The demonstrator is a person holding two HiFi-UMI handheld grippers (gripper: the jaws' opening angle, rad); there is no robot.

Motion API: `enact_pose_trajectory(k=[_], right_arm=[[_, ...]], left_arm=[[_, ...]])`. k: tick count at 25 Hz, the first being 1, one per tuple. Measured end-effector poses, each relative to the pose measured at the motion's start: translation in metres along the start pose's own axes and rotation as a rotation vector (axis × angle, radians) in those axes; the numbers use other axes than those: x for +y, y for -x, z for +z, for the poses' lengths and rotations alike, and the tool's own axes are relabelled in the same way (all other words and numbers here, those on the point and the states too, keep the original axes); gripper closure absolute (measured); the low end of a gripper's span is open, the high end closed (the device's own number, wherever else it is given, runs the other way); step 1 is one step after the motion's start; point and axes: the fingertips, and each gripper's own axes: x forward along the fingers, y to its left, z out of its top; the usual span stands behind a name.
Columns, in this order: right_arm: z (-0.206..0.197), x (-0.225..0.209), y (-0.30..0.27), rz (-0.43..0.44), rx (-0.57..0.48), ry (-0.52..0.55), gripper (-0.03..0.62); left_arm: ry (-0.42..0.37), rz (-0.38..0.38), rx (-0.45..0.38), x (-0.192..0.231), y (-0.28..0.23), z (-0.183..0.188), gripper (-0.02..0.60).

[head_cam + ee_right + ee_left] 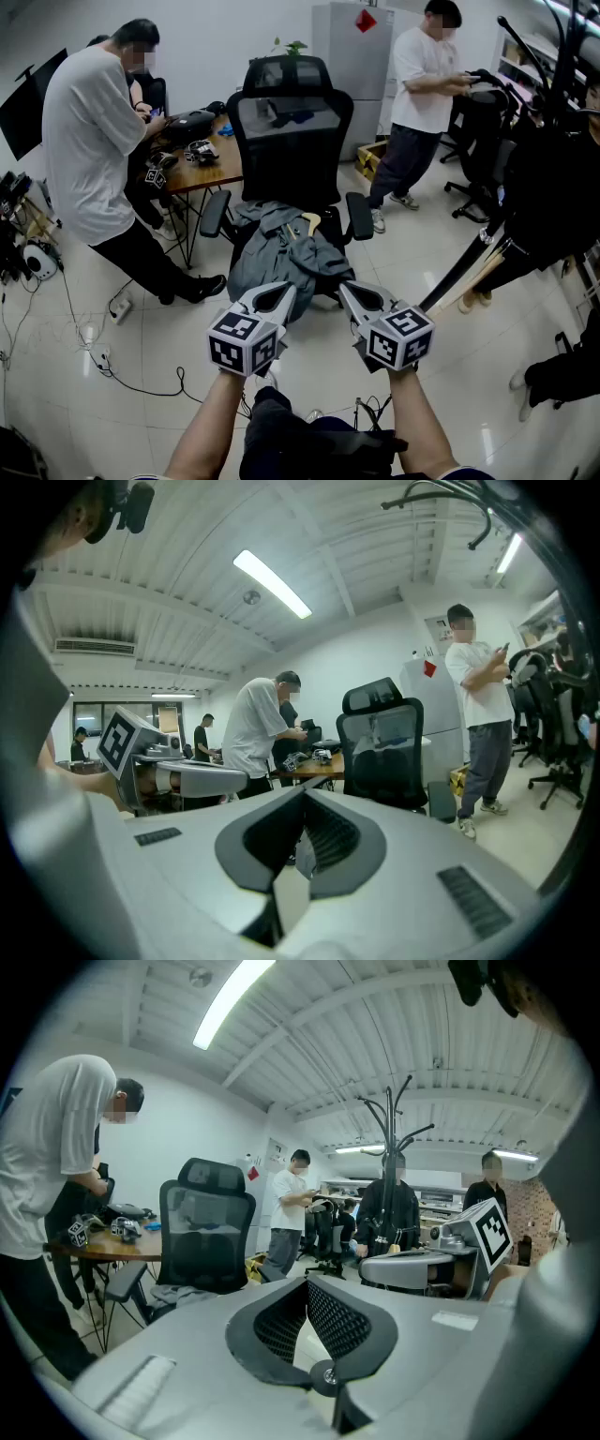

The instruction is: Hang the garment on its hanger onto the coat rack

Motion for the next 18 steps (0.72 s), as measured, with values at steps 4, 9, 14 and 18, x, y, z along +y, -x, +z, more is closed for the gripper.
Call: enact_pose_trajectory(k=[4,9,14,18], right_arm=[[0.0,-0.008,-0.013,-0.022,0.008,-0.006,0.594],[0.003,-0.02,-0.038,-0.056,0.023,0.0,0.595],[0.004,-0.035,-0.079,-0.082,0.047,0.005,0.564],[0.009,-0.051,-0.122,-0.113,0.063,-0.001,0.563]], left_arm=[[0.005,-0.002,0.006,0.013,-0.008,-0.002,0.594],[0.033,-0.014,0.01,0.037,-0.021,0.0,0.594],[0.051,-0.033,0.011,0.075,-0.044,0.003,0.594],[0.051,-0.055,0.014,0.114,-0.067,0.01,0.594]])
